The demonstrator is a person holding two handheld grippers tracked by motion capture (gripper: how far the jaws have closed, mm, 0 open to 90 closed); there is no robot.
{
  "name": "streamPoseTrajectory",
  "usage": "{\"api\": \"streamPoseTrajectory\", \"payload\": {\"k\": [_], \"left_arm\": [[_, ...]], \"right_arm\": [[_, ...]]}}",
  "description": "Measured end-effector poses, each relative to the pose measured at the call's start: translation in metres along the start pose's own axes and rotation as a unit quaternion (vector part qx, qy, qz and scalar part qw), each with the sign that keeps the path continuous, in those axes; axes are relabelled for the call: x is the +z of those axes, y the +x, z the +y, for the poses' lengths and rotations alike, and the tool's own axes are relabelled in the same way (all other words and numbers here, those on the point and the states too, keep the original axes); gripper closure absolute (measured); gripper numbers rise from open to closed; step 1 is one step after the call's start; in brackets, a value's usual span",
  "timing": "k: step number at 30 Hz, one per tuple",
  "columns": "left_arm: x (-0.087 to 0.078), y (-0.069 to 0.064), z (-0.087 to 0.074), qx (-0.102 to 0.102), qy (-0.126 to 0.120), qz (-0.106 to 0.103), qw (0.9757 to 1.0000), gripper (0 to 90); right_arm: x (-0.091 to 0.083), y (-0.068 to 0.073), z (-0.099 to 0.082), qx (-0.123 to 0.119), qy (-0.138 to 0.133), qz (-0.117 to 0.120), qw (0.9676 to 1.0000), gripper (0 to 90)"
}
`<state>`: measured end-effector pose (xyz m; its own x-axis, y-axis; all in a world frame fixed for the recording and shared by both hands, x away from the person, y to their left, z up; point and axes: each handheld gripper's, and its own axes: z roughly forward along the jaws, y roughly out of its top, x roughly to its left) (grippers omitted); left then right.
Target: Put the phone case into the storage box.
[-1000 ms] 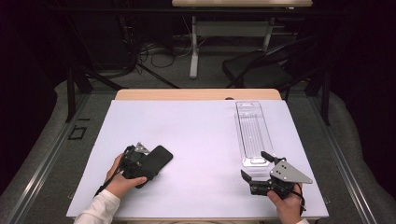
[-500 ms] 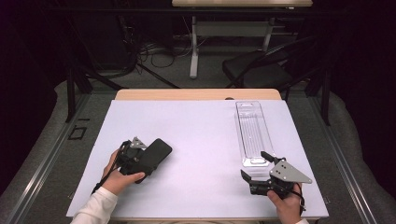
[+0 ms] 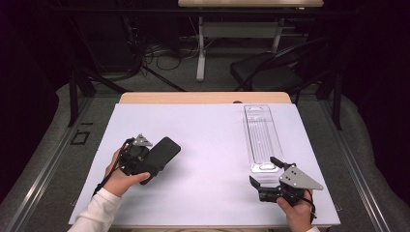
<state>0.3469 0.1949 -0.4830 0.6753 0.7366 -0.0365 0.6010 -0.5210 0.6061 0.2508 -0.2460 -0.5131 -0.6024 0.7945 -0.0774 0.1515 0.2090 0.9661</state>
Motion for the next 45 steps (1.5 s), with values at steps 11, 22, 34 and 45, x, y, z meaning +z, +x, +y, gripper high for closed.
{"api": "streamPoseTrajectory", "payload": {"k": [11, 22, 34, 45], "left_arm": [[-0.003, -0.012, 0.029, 0.028, 0.013, -0.014, 0.9994, 14.4], [0.013, -0.038, 0.057, 0.066, 0.024, -0.044, 0.9966, 14.4], [0.023, -0.065, 0.077, 0.100, 0.021, -0.069, 0.9924, 14.5], [0.026, -0.082, 0.092, 0.122, 0.018, -0.085, 0.9887, 14.5]], "right_arm": [[0.001, 0.000, 0.000, -0.001, 0.000, 0.000, 1.0000, 6.6], [0.000, 0.000, 0.000, -0.001, 0.002, 0.001, 1.0000, 6.6], [0.000, 0.000, 0.000, 0.000, 0.004, 0.001, 1.0000, 6.6], [0.001, 0.000, -0.001, -0.002, 0.005, 0.000, 1.0000, 6.6]]}}
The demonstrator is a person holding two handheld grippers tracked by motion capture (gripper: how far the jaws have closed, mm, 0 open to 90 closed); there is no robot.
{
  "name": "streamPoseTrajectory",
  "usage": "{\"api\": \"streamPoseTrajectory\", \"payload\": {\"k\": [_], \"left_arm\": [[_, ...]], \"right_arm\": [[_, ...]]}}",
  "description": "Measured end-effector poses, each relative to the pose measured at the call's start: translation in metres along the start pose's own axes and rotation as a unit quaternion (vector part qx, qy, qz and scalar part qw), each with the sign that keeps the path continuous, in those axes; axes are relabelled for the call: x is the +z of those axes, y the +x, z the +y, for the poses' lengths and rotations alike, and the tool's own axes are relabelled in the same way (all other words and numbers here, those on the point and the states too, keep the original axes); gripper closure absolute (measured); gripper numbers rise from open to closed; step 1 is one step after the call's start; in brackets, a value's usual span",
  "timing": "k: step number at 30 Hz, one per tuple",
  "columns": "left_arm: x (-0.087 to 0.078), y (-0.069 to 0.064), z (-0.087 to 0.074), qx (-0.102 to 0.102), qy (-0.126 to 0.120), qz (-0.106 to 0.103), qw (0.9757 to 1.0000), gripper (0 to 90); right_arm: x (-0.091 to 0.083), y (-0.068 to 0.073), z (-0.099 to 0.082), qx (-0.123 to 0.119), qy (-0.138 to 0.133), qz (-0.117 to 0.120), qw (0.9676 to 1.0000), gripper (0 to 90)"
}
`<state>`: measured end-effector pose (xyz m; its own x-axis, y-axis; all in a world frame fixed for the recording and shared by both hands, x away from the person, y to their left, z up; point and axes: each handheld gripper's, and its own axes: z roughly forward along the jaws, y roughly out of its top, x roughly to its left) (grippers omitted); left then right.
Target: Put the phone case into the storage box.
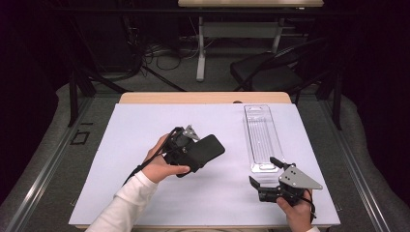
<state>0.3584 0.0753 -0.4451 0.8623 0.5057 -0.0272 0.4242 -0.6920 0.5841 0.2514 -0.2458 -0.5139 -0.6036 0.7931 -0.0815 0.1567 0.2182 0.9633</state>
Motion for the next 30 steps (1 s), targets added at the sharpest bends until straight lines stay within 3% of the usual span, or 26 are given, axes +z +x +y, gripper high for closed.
{"api": "streamPoseTrajectory", "payload": {"k": [16, 24, 30], "left_arm": [[0.001, -0.004, 0.001, 0.015, 0.002, -0.009, 0.9998, 14.5], [0.003, -0.002, 0.000, 0.015, 0.006, -0.012, 0.9998, 14.5], [0.001, -0.001, -0.002, 0.010, 0.002, -0.012, 0.9999, 14.5]], "right_arm": [[0.003, 0.003, 0.002, -0.007, 0.008, -0.011, 0.9999, 6.6], [0.005, 0.004, 0.009, -0.010, 0.012, 0.002, 0.9999, 5.0], [0.011, 0.004, 0.016, -0.014, 0.044, 0.004, 0.9989, 0.0]]}}
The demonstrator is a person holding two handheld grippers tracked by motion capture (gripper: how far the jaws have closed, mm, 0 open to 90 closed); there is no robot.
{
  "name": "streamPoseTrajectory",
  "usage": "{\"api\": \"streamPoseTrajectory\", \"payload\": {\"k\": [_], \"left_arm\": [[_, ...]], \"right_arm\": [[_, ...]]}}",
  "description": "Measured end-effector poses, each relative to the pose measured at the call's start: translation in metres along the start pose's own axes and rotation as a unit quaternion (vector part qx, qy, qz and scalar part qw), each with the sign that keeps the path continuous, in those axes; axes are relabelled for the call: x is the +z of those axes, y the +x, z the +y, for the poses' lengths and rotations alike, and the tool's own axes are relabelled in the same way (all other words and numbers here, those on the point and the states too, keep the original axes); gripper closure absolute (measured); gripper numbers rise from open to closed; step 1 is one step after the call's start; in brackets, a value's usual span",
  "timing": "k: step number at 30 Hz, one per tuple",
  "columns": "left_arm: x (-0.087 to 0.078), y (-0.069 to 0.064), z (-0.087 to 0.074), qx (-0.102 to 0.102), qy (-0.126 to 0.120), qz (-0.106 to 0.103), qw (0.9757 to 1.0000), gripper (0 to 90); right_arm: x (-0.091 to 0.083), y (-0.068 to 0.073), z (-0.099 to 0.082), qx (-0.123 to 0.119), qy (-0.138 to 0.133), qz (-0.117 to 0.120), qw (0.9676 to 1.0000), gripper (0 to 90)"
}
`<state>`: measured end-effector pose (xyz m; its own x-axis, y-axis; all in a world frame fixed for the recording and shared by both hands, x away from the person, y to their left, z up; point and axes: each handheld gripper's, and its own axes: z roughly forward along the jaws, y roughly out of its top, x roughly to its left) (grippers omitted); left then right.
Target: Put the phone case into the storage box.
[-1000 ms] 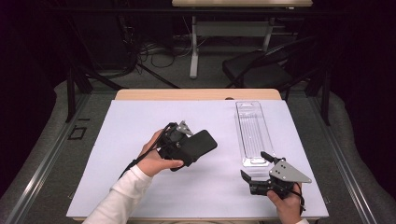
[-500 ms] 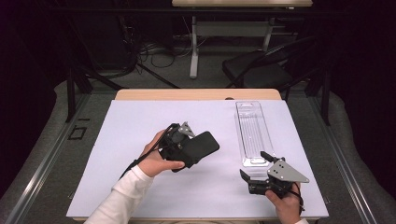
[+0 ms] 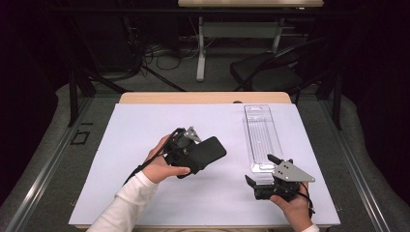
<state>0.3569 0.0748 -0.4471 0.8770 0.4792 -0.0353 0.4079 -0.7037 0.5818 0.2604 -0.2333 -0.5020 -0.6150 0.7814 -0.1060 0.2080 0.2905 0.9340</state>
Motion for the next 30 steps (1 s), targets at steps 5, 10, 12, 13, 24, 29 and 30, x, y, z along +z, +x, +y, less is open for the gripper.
{"api": "streamPoseTrajectory", "payload": {"k": [5, 10, 12, 13, 24, 29, 30], "left_arm": [[-0.002, 0.002, -0.001, 0.000, 0.000, -0.001, 1.0000, 14.5], [-0.004, 0.002, -0.001, -0.003, -0.003, -0.001, 1.0000, 14.5], [-0.005, 0.002, -0.002, -0.002, -0.002, -0.003, 1.0000, 14.6], [-0.005, 0.002, -0.002, -0.002, -0.002, -0.002, 1.0000, 14.5], [-0.006, 0.002, -0.002, -0.001, -0.001, -0.004, 1.0000, 14.6], [-0.006, 0.002, -0.003, 0.001, 0.002, -0.003, 1.0000, 14.6], [-0.006, 0.002, -0.003, 0.001, 0.002, -0.003, 1.0000, 14.6]], "right_arm": [[0.003, 0.002, 0.007, -0.023, 0.011, -0.005, 0.9997, 0.0], [0.008, 0.005, 0.015, -0.039, 0.020, -0.001, 0.9991, 0.5], [0.012, 0.007, 0.019, -0.060, 0.038, 0.003, 0.9974, 2.3], [0.013, 0.008, 0.020, -0.067, 0.040, 0.006, 0.9970, 2.9], [0.018, 0.014, 0.029, -0.114, 0.043, 0.009, 0.9925, 6.8], [0.022, 0.020, 0.032, -0.178, 0.045, -0.003, 0.9831, 12.9], [0.023, 0.021, 0.032, -0.193, 0.046, -0.004, 0.9801, 13.8]]}}
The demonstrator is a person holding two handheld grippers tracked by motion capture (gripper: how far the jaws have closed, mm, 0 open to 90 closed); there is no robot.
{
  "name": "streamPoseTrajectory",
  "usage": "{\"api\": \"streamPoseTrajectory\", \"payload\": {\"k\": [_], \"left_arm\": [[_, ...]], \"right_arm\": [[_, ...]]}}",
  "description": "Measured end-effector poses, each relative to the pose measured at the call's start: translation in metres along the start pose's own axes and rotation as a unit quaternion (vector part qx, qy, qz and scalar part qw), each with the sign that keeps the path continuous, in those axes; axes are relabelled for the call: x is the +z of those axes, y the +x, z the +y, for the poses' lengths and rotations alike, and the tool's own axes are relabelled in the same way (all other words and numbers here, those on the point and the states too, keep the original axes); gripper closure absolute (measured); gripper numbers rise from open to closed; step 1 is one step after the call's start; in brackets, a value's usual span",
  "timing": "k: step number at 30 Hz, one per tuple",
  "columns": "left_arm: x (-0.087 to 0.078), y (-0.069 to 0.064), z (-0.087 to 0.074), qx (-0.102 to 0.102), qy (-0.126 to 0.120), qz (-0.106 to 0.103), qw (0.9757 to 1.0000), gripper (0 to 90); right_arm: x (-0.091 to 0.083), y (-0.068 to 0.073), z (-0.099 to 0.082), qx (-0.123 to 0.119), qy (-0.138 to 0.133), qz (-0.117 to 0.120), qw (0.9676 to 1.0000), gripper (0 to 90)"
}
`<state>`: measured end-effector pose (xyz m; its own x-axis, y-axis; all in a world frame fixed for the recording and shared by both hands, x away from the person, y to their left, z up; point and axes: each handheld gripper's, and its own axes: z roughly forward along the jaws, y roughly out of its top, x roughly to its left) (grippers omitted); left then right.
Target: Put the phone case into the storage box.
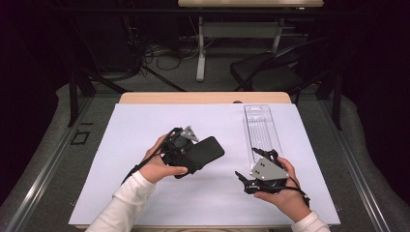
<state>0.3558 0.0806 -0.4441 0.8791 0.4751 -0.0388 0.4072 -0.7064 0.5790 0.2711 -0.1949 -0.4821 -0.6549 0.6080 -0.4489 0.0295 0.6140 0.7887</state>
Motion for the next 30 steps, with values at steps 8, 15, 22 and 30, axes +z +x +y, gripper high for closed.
{"api": "streamPoseTrajectory", "payload": {"k": [8, 15, 22, 30], "left_arm": [[0.000, 0.000, 0.000, 0.000, 0.001, 0.001, 1.0000, 14.7], [0.000, 0.002, -0.001, -0.004, -0.001, 0.002, 1.0000, 14.7], [0.001, 0.000, 0.000, -0.002, 0.001, -0.001, 1.0000, 14.7], [0.002, -0.001, 0.000, -0.003, 0.001, -0.001, 1.0000, 14.7]], "right_arm": [[0.008, 0.012, 0.007, -0.121, 0.007, -0.020, 0.9924, 15.6], [0.014, 0.019, 0.011, -0.191, 0.013, -0.027, 0.9810, 17.4], [0.021, 0.024, 0.015, -0.253, 0.010, -0.026, 0.9671, 24.0], [0.023, 0.028, 0.019, -0.276, -0.005, -0.040, 0.9603, 32.6]]}}
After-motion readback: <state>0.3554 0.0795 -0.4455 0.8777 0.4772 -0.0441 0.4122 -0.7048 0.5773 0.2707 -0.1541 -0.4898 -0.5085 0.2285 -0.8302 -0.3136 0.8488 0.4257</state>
